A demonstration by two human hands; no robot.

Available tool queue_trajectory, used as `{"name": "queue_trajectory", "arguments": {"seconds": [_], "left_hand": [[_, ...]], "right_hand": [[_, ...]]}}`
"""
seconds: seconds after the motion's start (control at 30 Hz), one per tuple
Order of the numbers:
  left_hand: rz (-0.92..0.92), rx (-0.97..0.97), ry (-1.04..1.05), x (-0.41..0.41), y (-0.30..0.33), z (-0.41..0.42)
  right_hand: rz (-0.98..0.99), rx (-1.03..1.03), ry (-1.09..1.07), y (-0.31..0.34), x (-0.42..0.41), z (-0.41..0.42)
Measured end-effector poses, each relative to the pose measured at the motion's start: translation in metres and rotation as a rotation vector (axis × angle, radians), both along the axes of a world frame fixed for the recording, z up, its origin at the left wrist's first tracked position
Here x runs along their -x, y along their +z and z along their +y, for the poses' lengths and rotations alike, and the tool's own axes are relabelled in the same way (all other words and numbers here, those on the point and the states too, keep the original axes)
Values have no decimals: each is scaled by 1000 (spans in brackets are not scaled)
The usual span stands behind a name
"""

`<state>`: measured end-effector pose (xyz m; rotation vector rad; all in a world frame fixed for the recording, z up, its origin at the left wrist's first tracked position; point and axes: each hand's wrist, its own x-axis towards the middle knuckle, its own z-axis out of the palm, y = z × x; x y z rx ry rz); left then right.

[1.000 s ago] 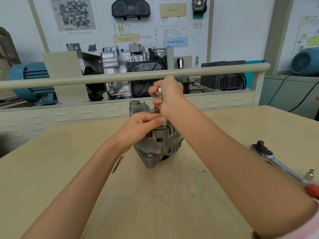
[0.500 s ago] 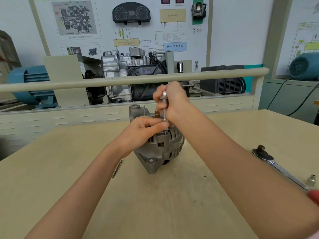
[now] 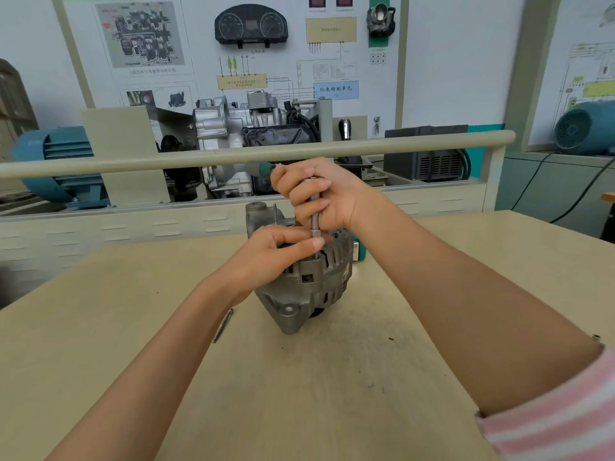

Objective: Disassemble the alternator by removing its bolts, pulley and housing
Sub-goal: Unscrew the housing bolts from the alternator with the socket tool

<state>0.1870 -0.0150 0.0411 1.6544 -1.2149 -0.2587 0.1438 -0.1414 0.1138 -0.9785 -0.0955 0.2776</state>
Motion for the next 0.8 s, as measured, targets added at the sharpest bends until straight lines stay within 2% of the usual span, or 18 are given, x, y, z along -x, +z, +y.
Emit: {"name": "queue_trajectory", "arguments": {"seconds": [0.1,0.17,0.23,0.3,0.33,0.37,0.57,0.73,0.8], "left_hand": [[-6,16,-9,-1,0,0],[-8,46,-5,-1,-1,0],[-28,72,4,-1,-2,-1],[-59,72,25,-1,-3,-2],[-69,66,37,-1,-2,-2],[-69,58,42,-1,-2,-1],[-28,-13,51,0,1,-1],[-29,-14,62,-1,0,-2],[-29,-11,46,-1,-1,-1]], "right_hand": [[10,-34,25,-1,1,1],[13,-57,-114,-1,4,4],[-41,-63,-441,-4,5,15],[-163,-76,-903,-10,5,29],[-215,-95,-1069,-13,3,34],[-239,-107,-1134,-14,1,36],[-114,45,-849,-5,3,24],[-50,-3,-157,-4,3,1],[-43,-45,28,-4,3,0]]}}
